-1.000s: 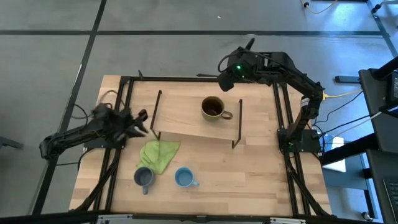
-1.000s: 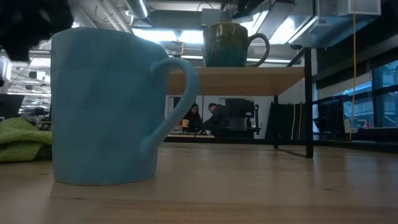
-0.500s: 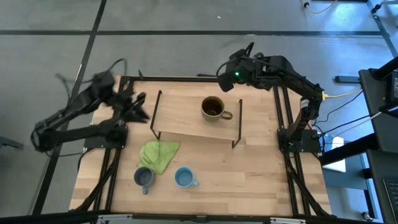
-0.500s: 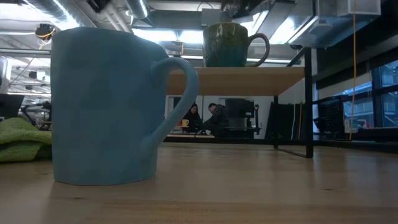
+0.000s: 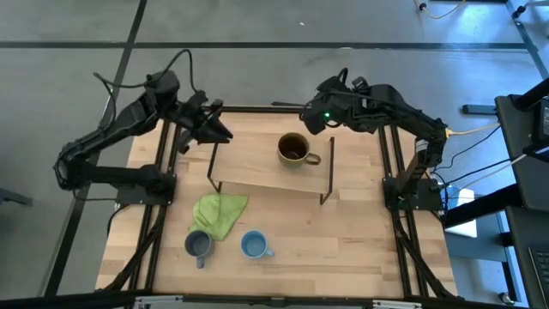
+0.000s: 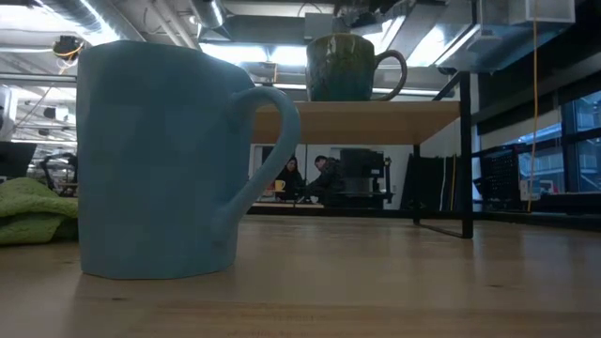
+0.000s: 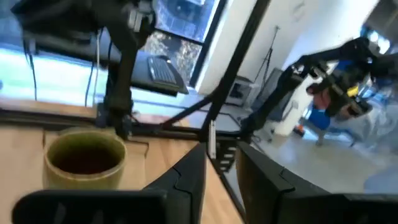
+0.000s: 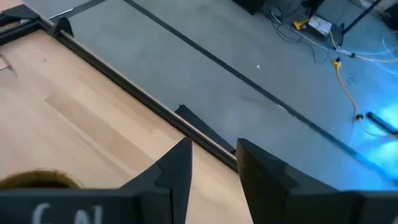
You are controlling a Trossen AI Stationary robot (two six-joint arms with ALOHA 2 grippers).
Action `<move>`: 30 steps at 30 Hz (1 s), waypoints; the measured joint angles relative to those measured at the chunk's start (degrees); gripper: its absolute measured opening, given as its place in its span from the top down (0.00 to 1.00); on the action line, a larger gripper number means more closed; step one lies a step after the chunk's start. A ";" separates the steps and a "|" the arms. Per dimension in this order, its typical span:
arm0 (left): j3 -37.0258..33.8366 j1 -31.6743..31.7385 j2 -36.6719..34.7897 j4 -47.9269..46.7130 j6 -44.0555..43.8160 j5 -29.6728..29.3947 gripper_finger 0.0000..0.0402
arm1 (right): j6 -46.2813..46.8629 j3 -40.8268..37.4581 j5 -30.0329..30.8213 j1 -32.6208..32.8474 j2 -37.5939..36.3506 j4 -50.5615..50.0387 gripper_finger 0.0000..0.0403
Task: Stack small to large cups/mugs on shelf
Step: Put the brown mug on the shelf
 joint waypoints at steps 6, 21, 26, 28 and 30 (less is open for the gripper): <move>4.47 0.00 2.54 -2.00 7.47 -18.78 0.79 | -4.92 0.00 0.01 -0.97 -0.01 -0.03 0.68; 26.42 -2.37 28.57 -30.06 24.80 -37.27 0.79 | -10.54 0.00 -7.62 -16.82 -2.09 -0.10 0.68; 30.18 1.38 34.52 -34.30 26.40 -37.87 0.79 | -10.19 -0.03 -18.00 -21.82 -2.54 -0.07 0.68; 30.19 2.04 36.03 -35.21 25.01 -36.61 0.79 | -9.61 -1.11 -19.97 -23.20 -2.69 0.00 0.68; 30.38 2.35 37.37 -37.00 25.00 -35.97 0.79 | -9.25 -4.53 -22.80 -24.60 -3.51 0.07 0.68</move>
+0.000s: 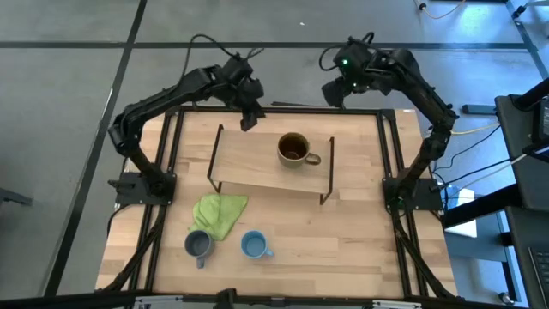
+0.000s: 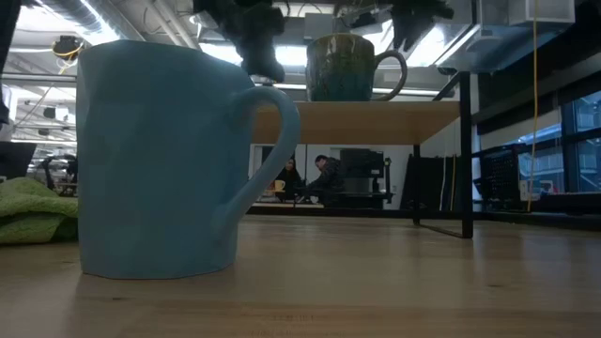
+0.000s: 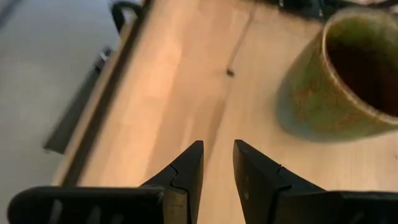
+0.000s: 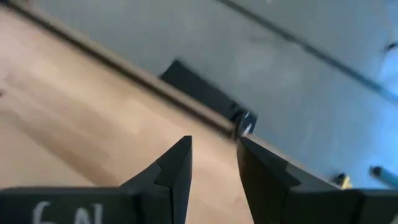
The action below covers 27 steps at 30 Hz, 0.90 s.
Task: Stack small to large cups/mugs on shelf
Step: Put the brown mug on the shelf
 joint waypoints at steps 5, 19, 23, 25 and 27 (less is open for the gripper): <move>-0.23 -0.24 2.28 -1.02 0.20 2.01 0.79 | 4.31 -14.50 -3.52 -2.34 -4.14 -0.24 0.68; -0.20 -1.40 5.42 0.87 1.02 4.59 0.79 | 21.40 -39.75 -17.35 7.59 -18.02 8.41 0.68; -0.20 -2.60 6.48 0.66 1.41 4.54 0.79 | 23.08 -41.71 -16.38 12.22 -16.87 13.05 0.71; -0.17 -2.90 6.31 1.36 1.54 3.91 0.79 | 24.06 -41.74 -14.43 13.59 -16.38 12.58 0.75; -0.15 -2.90 6.13 1.16 2.16 2.64 0.80 | 25.20 -41.74 -12.39 14.38 -16.45 11.67 0.81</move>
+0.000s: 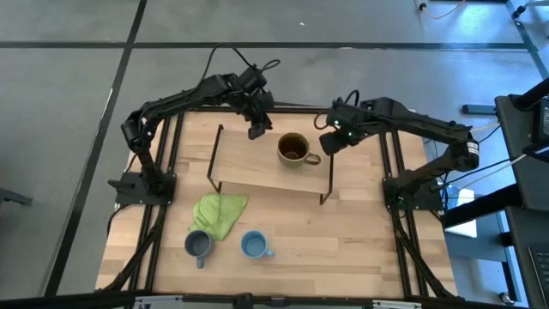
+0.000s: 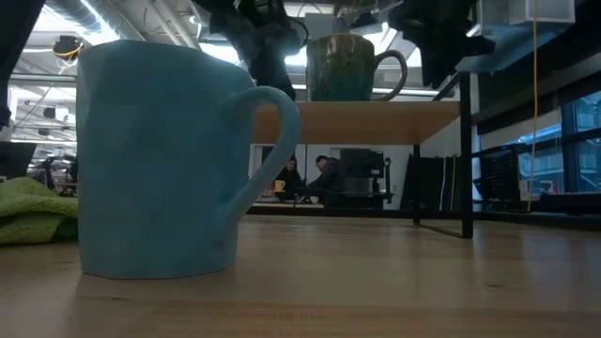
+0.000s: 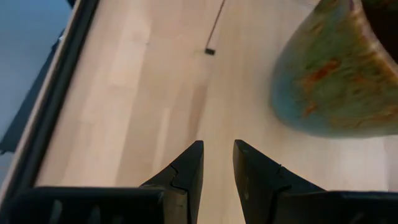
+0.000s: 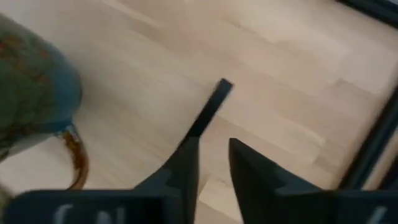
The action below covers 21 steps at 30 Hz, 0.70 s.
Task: Stack small to large cups/mugs on shelf
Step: Put the brown mug on the shelf
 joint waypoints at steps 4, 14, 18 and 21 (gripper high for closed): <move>0.00 0.07 -0.15 -2.22 1.91 -2.60 0.84 | 1.31 0.00 0.69 1.02 0.00 0.51 0.96; 0.00 -2.32 -0.69 -4.62 2.70 -2.67 0.99 | 3.17 0.07 1.73 4.01 0.00 5.44 0.99; 0.00 -3.93 -0.95 -4.37 3.85 -2.74 1.00 | 4.68 0.07 1.66 5.49 0.00 5.90 0.98; 0.00 -4.80 -1.10 -3.17 3.83 -2.87 1.00 | 5.38 0.07 1.71 6.62 0.00 6.35 0.99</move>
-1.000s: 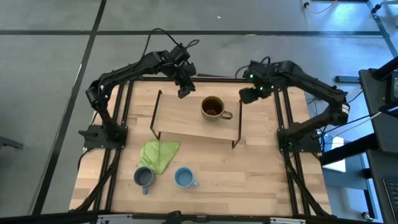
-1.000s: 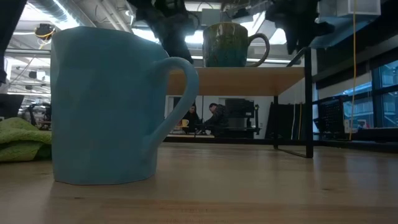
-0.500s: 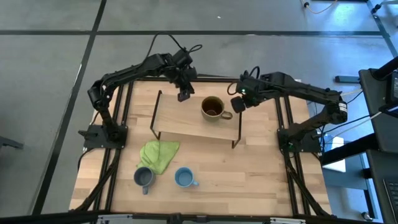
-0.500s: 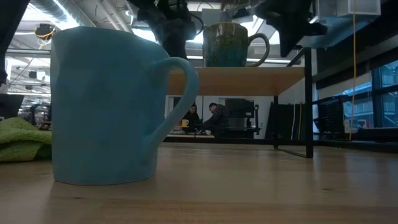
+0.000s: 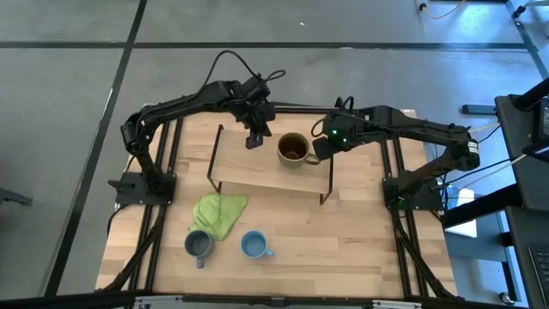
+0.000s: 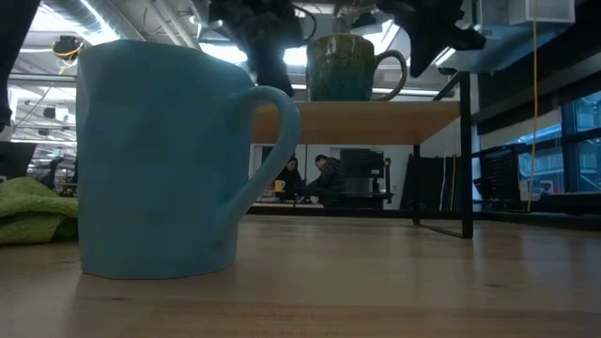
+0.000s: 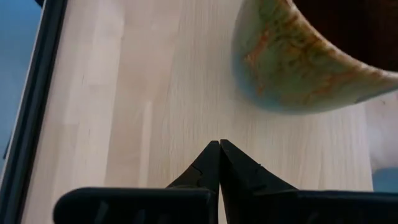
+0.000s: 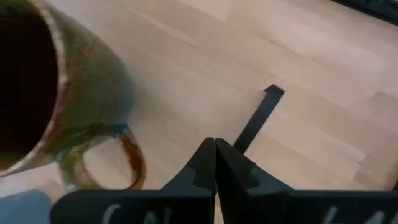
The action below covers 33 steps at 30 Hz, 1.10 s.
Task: Stack small to large cups/mugs on shelf
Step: Put the brown mug on the shelf
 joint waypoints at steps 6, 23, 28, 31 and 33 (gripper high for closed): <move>0.00 -0.92 0.04 1.57 -0.08 1.05 1.00 | 0.91 0.00 0.39 2.04 0.06 5.34 0.99; -0.02 -1.28 1.40 5.33 -2.67 2.84 1.00 | 4.19 0.04 1.52 6.53 2.38 6.05 0.99; -0.02 -1.28 3.80 5.88 -3.04 5.46 1.00 | 6.42 0.04 2.88 8.16 2.38 5.94 0.99; 0.00 -1.69 4.95 7.18 -3.06 5.73 1.00 | 7.43 0.04 2.97 8.89 2.38 5.72 0.99; 0.00 -1.72 5.55 7.99 -3.06 5.85 1.00 | 8.23 0.04 3.00 9.35 2.38 5.64 0.99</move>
